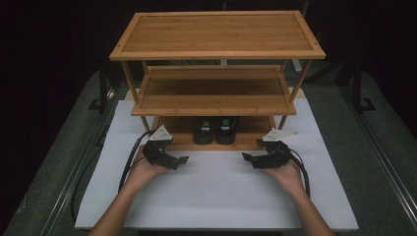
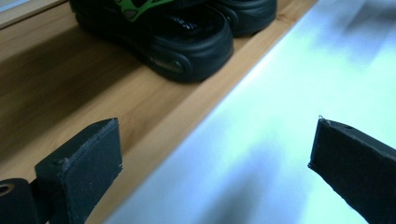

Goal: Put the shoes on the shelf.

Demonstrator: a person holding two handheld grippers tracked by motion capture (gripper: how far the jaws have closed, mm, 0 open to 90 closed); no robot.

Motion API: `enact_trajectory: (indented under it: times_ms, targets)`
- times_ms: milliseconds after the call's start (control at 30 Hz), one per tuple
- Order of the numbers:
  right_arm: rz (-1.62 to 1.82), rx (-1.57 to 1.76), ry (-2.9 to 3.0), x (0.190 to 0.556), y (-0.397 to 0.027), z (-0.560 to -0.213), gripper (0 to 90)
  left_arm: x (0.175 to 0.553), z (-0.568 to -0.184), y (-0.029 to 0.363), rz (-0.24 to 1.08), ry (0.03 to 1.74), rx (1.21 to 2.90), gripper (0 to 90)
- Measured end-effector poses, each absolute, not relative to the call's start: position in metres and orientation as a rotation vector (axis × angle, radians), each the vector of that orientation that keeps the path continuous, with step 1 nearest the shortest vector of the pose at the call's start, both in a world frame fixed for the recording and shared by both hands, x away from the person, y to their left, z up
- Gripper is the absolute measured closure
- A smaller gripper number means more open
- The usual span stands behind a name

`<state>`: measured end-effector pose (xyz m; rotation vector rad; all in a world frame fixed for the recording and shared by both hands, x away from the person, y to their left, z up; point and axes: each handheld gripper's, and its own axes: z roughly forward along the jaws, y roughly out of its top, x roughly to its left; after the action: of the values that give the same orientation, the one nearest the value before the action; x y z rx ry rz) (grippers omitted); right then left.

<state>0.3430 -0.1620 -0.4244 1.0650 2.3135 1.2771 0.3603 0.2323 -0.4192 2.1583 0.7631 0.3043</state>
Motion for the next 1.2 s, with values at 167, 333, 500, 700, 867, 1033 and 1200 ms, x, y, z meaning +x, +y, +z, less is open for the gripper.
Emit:
enact_trajectory:
  times_ms: [167,333,500,700,867,1033,1200]
  targets:
    - [1.256,1.096,2.301,0.331,-0.176,-0.424,18.8,0.337,-0.417,0.250,0.336,0.772,2.137,1.9]
    - [1.244,1.132,2.292,0.317,-0.196,-0.427,16.0,0.319,-0.420,0.271,0.368,0.793,2.151,1.9]
    - [1.243,1.176,2.271,0.298,-0.220,-0.429,13.9,0.302,-0.425,0.291,0.385,0.828,2.159,1.9]
    - [1.184,1.210,2.245,0.276,-0.238,-0.435,11.5,0.284,-0.426,0.312,0.415,0.861,2.155,1.9]
    - [1.133,1.267,2.237,0.263,-0.254,-0.444,7.6,0.270,-0.433,0.327,0.450,0.899,2.182,1.9]
    - [1.080,1.338,2.229,0.250,-0.270,-0.449,1.9,0.259,-0.439,0.342,0.456,0.957,2.188,1.8]
    - [1.023,1.375,2.217,0.239,-0.279,-0.453,1.0,0.253,-0.446,0.354,0.473,0.998,2.207,0.0]
